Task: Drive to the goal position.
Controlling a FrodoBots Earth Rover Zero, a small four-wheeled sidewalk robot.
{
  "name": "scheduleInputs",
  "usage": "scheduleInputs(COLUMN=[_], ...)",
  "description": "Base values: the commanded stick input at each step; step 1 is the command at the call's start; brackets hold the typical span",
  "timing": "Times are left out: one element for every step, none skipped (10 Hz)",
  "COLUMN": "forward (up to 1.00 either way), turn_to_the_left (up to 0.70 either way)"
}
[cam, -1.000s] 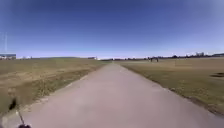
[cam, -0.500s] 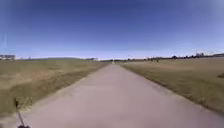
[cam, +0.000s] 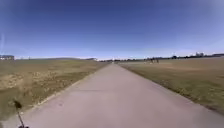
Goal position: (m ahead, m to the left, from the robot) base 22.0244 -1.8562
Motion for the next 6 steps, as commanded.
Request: scheduleInputs(forward=[1.0,1.0,1.0,1.0,1.0,1.0], turn_to_the_left=[0.0,0.0,0.0,0.0,0.0,-0.34])
